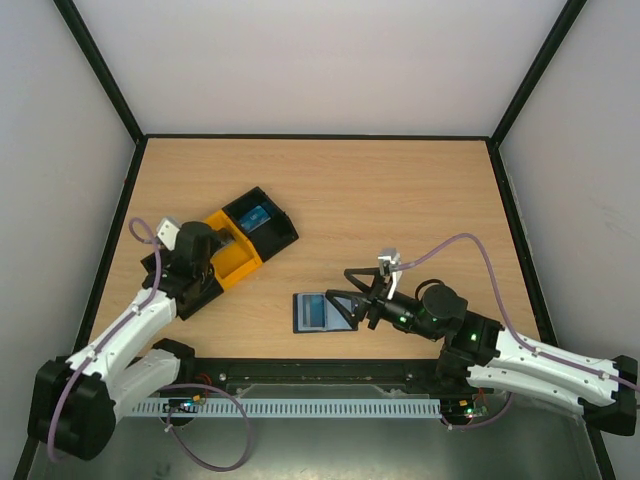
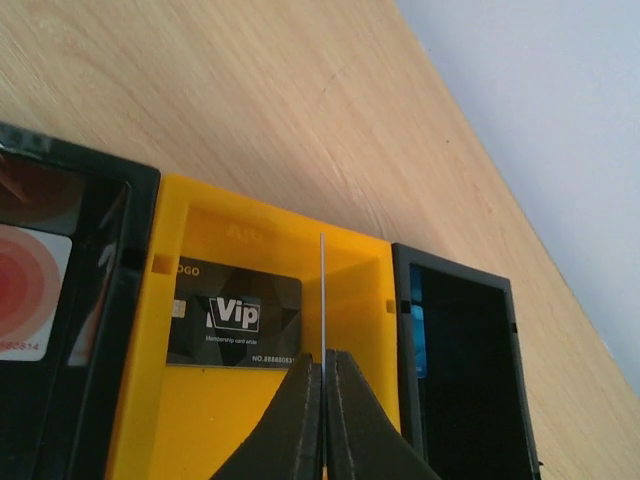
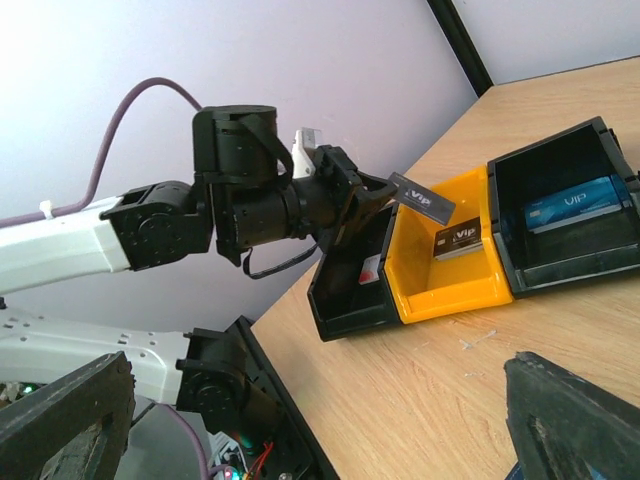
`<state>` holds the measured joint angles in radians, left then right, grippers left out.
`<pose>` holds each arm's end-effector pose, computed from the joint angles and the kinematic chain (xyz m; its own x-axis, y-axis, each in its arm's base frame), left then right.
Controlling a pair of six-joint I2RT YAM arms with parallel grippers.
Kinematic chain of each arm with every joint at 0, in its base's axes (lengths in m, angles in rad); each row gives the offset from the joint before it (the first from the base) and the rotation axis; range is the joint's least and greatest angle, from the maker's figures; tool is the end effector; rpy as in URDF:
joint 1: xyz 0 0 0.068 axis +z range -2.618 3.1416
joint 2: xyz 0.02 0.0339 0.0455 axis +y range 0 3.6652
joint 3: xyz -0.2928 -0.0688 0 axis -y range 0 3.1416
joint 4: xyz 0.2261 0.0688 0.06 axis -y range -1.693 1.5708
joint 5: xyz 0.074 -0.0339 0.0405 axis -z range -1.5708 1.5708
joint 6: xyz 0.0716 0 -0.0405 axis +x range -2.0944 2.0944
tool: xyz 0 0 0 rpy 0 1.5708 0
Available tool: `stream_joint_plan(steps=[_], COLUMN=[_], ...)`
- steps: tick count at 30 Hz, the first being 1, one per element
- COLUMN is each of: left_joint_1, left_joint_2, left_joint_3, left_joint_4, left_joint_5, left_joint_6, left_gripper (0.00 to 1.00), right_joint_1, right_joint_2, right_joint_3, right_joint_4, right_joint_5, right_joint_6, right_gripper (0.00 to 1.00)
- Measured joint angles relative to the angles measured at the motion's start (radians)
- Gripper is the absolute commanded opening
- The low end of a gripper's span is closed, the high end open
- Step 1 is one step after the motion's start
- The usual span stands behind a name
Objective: Take the credit cards out of the card holder
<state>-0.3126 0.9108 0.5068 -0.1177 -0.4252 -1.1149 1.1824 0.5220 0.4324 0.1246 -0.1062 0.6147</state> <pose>0.1924 -0.0311 0.2417 -0.1548 -0.8096 -0.5663 -0.4523 0.5677 -0.6879 0.0467 0.1342 0.3041 -0.5431 0.1871 -0.8186 -0.7923 0.2089 0.5733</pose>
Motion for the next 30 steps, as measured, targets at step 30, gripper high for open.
stream_joint_plan(steps=[30], left_joint_1=[0.000], left_joint_2=[0.313], left_joint_3=[-0.007], left_joint_4=[0.267], left_joint_5=[-0.098], left_joint_6=[-0.048], left_gripper=[0.03], right_joint_1=[0.000], right_joint_2=[0.033], right_joint_3=[0.037], right_joint_4=[-0.093], right_joint_5=[-0.003], right_joint_6=[0.066], right_gripper=[0.98])
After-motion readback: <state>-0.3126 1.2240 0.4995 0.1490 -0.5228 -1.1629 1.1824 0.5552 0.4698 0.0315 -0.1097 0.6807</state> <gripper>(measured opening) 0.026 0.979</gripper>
